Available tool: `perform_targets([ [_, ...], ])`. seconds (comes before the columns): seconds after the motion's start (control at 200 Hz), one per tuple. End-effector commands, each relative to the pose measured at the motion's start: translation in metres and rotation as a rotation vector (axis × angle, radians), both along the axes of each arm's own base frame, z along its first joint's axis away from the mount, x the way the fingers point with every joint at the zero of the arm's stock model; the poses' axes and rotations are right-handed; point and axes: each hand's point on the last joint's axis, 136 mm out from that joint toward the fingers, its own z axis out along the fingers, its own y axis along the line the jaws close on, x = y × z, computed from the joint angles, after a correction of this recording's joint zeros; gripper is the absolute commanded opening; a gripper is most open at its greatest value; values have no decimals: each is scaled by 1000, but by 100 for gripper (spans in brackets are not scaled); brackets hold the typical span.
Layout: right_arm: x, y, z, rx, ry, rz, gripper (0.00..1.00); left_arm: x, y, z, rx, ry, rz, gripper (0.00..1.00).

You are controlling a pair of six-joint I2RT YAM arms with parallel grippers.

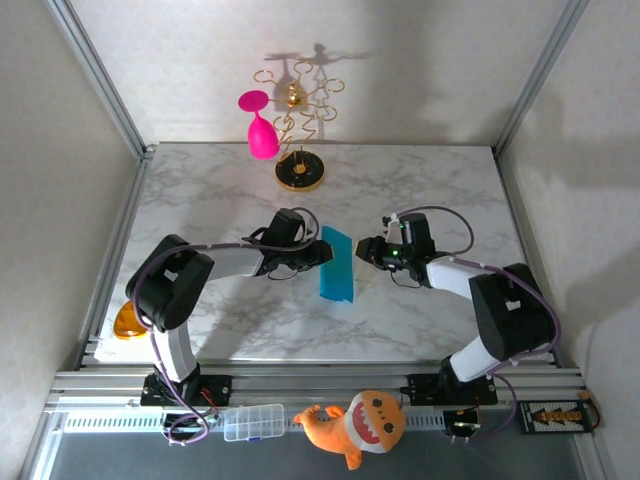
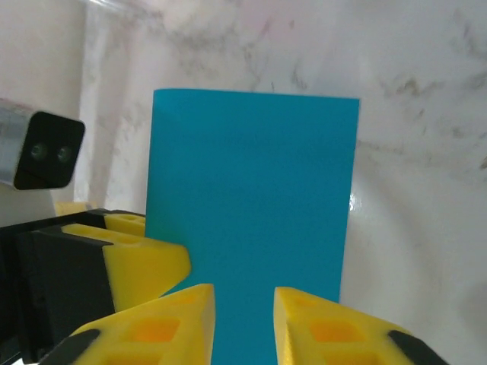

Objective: Fold a paper plane with a square sheet of paper (pick it up from the middle)
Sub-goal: Hold the square sheet of paper at the center of the table.

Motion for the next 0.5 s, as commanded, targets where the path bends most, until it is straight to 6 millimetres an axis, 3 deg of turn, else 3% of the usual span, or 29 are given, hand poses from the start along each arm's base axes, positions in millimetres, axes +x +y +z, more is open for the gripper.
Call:
perform_targets([
  [0.0, -5, 15, -7, -6, 38, 56, 21, 0, 9, -14, 39, -7, -11, 29],
  [0.17, -11, 33, -23, -27, 88, 98, 13, -1, 18, -26, 81, 5, -6, 29],
  [0.496, -15, 27, -57, -140, 192, 62, 9, 0, 25, -33, 119, 6, 3, 31],
])
